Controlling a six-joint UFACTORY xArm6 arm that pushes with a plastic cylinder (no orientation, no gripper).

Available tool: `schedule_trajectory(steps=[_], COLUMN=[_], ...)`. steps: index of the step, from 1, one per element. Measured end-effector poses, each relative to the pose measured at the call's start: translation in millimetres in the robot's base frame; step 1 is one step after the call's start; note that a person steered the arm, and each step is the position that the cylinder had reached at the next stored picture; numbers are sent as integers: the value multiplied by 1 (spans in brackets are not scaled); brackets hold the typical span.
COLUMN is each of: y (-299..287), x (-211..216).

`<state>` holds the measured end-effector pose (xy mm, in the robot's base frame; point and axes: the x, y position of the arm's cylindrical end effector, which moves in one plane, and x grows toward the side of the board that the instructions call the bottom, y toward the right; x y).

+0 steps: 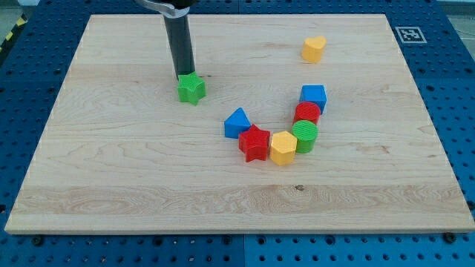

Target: Place the green star close to the blue triangle

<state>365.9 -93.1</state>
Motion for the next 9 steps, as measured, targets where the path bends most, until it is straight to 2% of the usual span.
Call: schedule_trajectory(steps=[2, 6, 7, 8, 9], y=[-11, 7, -21, -61, -77], x=[7, 17, 6, 5, 13])
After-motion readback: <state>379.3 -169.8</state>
